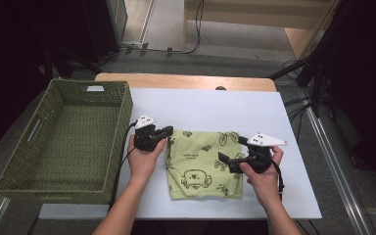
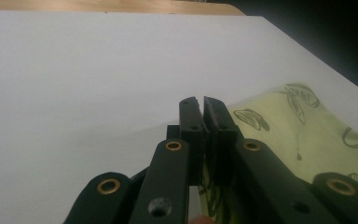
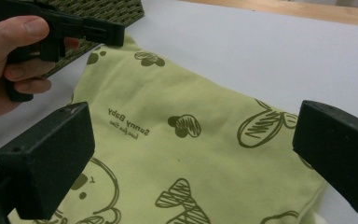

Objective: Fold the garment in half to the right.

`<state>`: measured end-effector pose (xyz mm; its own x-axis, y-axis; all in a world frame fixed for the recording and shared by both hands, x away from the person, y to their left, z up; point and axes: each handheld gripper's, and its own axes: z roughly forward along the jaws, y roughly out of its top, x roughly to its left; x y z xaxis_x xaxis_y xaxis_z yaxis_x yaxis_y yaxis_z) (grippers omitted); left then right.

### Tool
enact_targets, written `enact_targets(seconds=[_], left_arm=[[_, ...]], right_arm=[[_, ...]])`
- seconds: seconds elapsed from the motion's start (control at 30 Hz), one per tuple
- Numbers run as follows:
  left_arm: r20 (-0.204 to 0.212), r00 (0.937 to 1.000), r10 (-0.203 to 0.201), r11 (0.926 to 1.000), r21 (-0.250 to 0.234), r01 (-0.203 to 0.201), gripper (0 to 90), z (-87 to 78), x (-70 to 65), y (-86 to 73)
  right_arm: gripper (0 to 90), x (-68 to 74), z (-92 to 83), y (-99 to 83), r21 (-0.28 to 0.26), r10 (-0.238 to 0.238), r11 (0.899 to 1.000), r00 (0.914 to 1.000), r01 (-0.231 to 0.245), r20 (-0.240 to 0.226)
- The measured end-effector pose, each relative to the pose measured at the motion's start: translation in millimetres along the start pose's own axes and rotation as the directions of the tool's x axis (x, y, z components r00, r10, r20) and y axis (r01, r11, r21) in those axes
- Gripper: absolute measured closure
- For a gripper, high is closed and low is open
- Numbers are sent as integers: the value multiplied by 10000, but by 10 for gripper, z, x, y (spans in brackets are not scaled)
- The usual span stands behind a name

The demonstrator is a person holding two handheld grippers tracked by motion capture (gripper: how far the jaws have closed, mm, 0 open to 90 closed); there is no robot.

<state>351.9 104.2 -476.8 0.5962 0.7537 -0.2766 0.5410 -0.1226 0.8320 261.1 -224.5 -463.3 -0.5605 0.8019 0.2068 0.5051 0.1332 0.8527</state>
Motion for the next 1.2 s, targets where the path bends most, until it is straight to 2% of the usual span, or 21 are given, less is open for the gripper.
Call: enact_targets(seconds=[0.07,0.23,0.43,0.53,0.6,0.73,0.83,0.93,1.2], left_arm=[[14,10000,12,10000,-3,-12,867,-3,-3,2],[50,10000,34,10000,-10,-34,867,-11,-14,11],[52,10000,58,10000,-43,-58,867,-23,-19,25],[52,10000,67,10000,-44,-66,866,-23,-21,26],[44,10000,52,10000,-45,-52,867,-22,-19,26],[13,10000,30,10000,-48,-30,867,-19,-13,25],[4,10000,19,10000,-42,-19,867,-13,-6,23],[0,10000,18,10000,-27,-18,866,-10,-4,21],[-56,10000,-18,10000,-30,18,867,-4,4,20]], right_arm=[[0,75,-3,-14,-108,-127,9999,9994,123,-323],[0,296,5,-55,-207,-402,9990,9963,388,-756],[0,591,50,-129,-135,-800,9968,9899,790,-1173],[0,697,78,-165,-109,-812,9967,9873,805,-1367],[41,787,101,-198,-135,-868,9962,9849,858,-1499],[47,946,153,-245,14,-989,9949,9791,1007,-1776],[115,1061,204,-285,99,-1130,9931,9741,1172,-1960],[146,1168,277,-334,296,-1172,9916,9704,1262,-2109],[280,1394,491,-513,970,-1373,9827,9718,1579,-1916]])
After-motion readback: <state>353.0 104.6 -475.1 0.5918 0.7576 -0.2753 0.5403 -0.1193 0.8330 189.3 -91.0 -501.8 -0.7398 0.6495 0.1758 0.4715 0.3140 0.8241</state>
